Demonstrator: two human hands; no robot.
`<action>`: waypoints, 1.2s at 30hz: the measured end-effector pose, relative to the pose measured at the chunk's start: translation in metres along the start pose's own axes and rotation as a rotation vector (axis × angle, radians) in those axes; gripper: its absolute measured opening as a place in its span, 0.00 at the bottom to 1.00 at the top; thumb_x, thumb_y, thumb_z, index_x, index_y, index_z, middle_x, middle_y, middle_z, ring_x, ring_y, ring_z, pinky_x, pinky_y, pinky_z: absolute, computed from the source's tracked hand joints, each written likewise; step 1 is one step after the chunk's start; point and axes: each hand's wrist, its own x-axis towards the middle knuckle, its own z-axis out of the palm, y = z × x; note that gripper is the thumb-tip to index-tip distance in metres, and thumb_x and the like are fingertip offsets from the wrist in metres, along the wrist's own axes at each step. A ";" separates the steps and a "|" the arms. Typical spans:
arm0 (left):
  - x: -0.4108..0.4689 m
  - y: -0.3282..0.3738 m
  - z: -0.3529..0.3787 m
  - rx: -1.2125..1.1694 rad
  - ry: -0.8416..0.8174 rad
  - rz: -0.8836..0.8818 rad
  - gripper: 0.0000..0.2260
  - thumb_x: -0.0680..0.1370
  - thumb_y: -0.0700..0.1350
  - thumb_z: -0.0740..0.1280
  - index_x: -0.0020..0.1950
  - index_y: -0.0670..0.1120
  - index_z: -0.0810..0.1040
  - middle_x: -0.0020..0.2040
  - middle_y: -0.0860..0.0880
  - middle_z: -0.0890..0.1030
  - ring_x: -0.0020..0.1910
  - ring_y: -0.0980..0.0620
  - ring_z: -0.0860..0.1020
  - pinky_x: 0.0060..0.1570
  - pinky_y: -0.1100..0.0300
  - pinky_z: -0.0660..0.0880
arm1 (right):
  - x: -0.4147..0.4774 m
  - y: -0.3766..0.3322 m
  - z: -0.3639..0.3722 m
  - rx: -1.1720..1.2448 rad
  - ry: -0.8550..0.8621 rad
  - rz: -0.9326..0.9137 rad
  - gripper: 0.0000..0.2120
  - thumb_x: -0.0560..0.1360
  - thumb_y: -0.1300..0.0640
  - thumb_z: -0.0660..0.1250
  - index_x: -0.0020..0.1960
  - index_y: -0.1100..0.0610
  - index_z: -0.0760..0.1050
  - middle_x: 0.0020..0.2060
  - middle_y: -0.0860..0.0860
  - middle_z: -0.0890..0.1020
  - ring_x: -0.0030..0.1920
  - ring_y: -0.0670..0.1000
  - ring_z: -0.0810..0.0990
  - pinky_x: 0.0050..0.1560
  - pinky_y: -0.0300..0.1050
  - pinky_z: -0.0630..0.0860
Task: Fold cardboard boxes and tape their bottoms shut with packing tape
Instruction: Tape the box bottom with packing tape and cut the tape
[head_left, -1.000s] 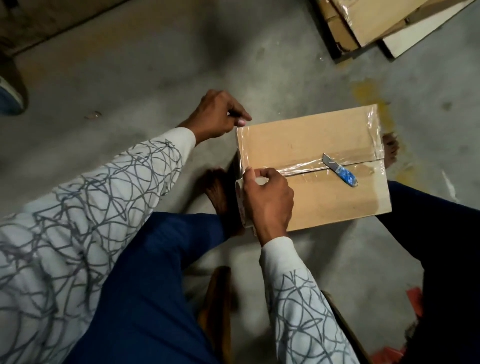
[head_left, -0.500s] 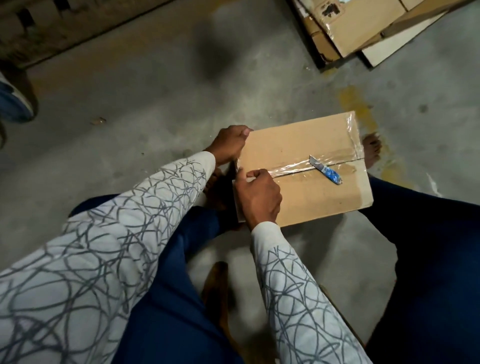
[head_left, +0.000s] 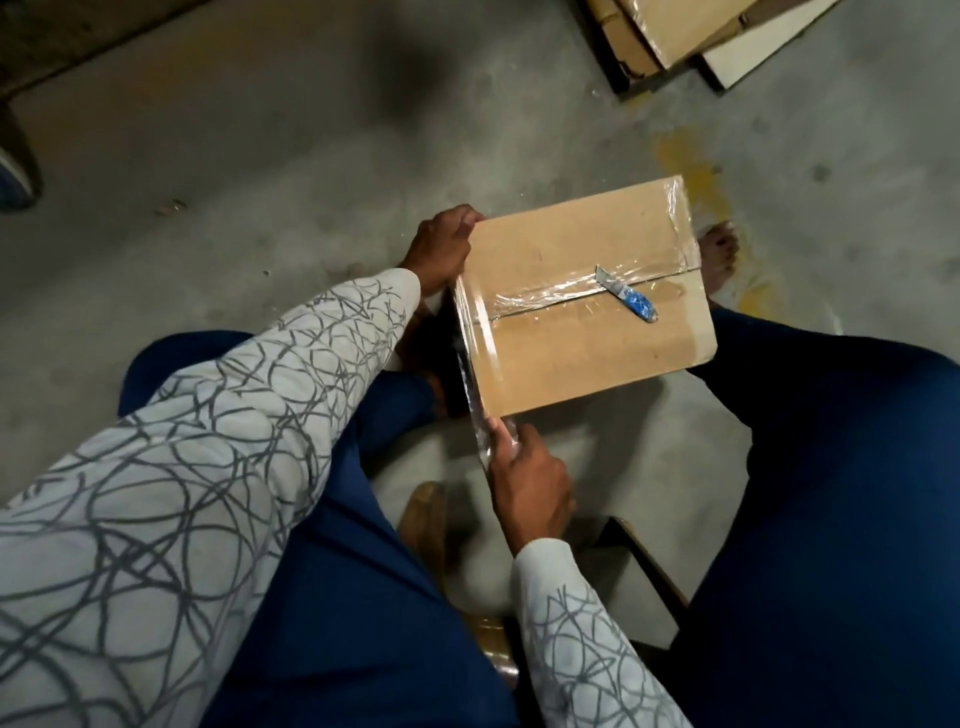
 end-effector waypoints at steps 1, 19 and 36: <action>0.000 0.000 0.001 -0.004 0.007 -0.002 0.16 0.85 0.45 0.55 0.61 0.45 0.81 0.59 0.43 0.83 0.57 0.44 0.80 0.53 0.57 0.73 | 0.002 0.007 0.004 0.012 -0.017 0.023 0.27 0.79 0.29 0.50 0.56 0.48 0.74 0.50 0.59 0.83 0.53 0.64 0.80 0.53 0.54 0.75; -0.147 0.021 0.117 -0.295 0.543 -0.424 0.30 0.84 0.56 0.48 0.79 0.38 0.60 0.74 0.34 0.69 0.72 0.35 0.69 0.73 0.61 0.49 | 0.054 0.005 0.010 -0.220 -0.223 -0.048 0.16 0.82 0.48 0.59 0.66 0.54 0.70 0.63 0.58 0.79 0.63 0.61 0.79 0.57 0.51 0.74; -0.237 0.005 0.128 -1.126 0.092 -0.917 0.08 0.76 0.48 0.70 0.52 0.47 0.84 0.51 0.42 0.85 0.50 0.40 0.83 0.51 0.41 0.81 | 0.088 0.022 -0.034 0.245 -0.245 -0.122 0.31 0.66 0.38 0.76 0.55 0.64 0.83 0.52 0.58 0.85 0.57 0.61 0.82 0.54 0.48 0.76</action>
